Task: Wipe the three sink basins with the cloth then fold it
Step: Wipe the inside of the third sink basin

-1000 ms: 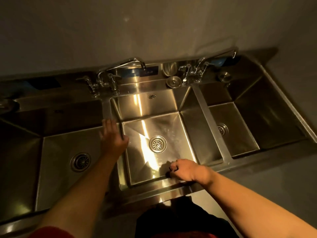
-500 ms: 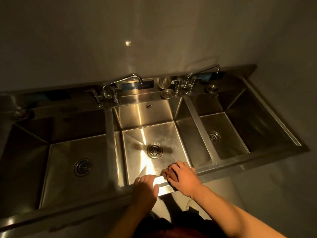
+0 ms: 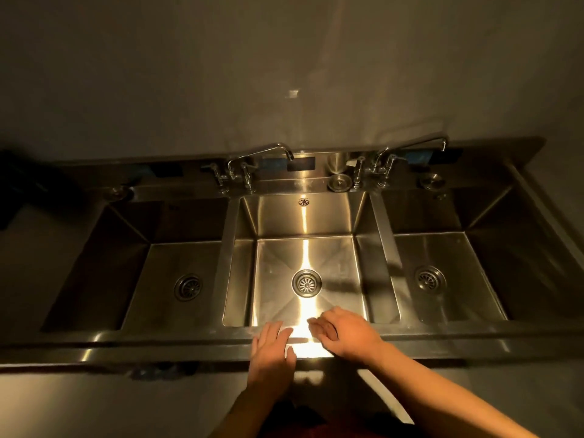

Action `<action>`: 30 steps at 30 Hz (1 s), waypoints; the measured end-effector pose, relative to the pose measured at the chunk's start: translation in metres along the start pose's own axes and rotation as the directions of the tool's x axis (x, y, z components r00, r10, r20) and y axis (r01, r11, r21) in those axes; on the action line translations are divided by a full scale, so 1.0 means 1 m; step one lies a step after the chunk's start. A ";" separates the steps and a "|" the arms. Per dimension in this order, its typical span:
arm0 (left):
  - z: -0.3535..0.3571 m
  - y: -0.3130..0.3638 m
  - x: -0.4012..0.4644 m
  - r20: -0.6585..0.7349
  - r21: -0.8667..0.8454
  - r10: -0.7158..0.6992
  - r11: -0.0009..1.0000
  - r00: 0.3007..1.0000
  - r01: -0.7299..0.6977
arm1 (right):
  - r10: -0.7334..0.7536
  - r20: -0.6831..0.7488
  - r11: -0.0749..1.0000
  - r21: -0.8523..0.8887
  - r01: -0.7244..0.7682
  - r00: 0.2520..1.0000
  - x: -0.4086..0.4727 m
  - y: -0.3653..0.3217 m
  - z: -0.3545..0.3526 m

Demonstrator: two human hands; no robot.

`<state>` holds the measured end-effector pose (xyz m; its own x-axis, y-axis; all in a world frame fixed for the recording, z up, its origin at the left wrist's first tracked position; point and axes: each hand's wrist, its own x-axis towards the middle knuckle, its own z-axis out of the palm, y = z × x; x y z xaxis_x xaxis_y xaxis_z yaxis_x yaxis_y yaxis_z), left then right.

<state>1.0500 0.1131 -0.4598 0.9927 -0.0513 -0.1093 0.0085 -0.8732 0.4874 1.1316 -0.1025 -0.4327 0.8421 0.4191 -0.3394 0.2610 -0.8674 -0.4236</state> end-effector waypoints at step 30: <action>0.107 0.216 0.043 0.244 0.109 0.068 0.989 0.967 -0.097 | 0.285 -0.293 0.958 0.120 -0.261 0.913 -0.174 0.321 -0.089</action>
<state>1.0813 -0.1297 -0.4513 0.9316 -0.2270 -0.2839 -0.1007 -0.9116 0.3985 1.1109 -0.4774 -0.4353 0.9812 0.0563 -0.1844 -0.0264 -0.9081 -0.4179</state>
